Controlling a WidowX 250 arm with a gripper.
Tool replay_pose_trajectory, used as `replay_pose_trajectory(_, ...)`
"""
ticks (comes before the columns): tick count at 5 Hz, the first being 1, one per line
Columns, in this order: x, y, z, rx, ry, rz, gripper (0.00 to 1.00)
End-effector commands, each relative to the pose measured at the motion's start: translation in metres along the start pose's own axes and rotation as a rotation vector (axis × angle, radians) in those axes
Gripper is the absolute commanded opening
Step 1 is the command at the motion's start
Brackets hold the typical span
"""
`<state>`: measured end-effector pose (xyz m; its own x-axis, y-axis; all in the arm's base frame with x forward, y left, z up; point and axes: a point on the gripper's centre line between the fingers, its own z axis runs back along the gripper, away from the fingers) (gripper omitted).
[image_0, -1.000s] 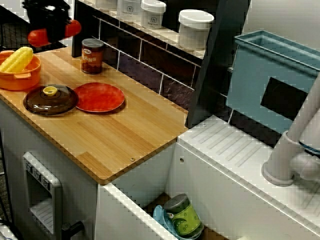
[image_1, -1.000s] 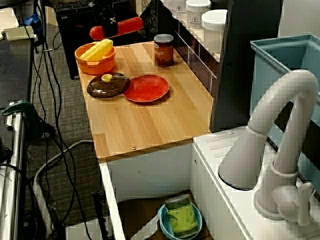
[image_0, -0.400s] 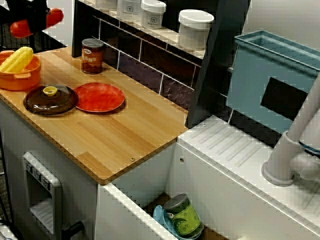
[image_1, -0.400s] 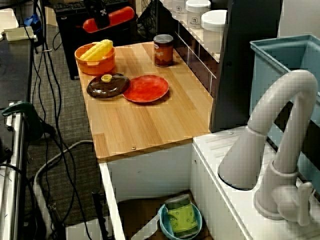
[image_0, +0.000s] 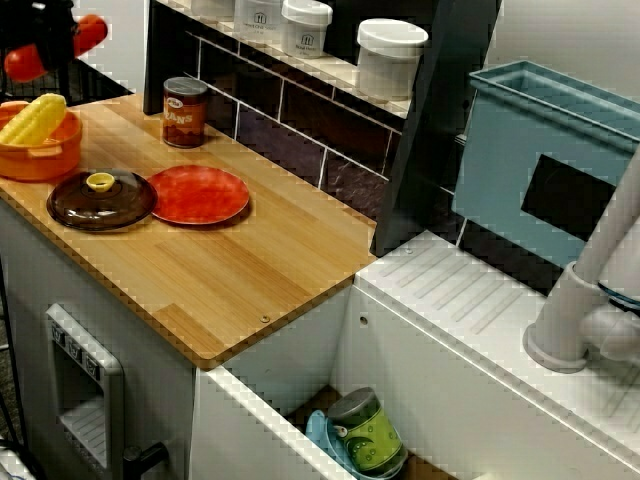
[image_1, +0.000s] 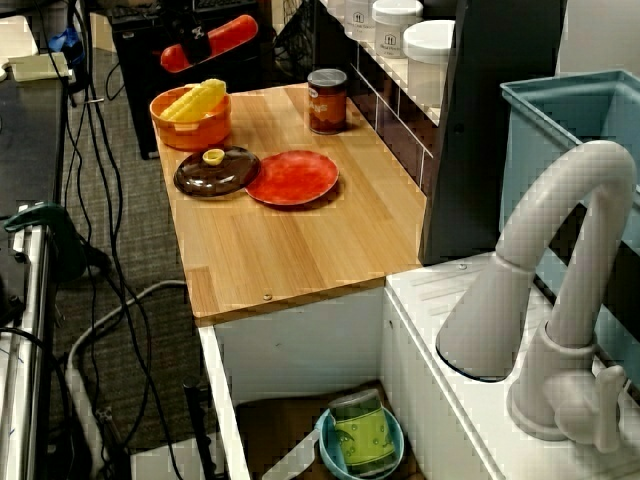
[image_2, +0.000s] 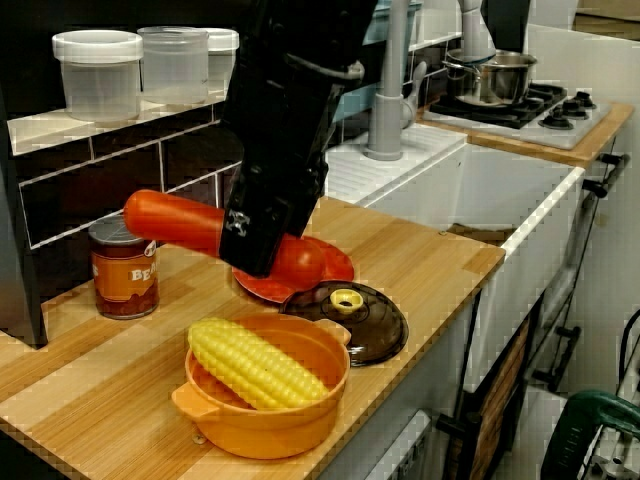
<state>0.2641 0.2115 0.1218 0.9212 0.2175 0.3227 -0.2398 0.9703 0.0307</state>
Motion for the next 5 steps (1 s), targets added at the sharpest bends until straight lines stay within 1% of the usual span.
replay_pose_trajectory(1,0.003,0.013,0.011,0.042,-0.086,0.028,0.0)
replay_pose_trajectory(3,-0.002,0.009,0.003,0.053,-0.091,0.038,0.0)
replay_pose_trajectory(5,-0.002,0.003,-0.005,0.054,-0.064,0.053,0.0)
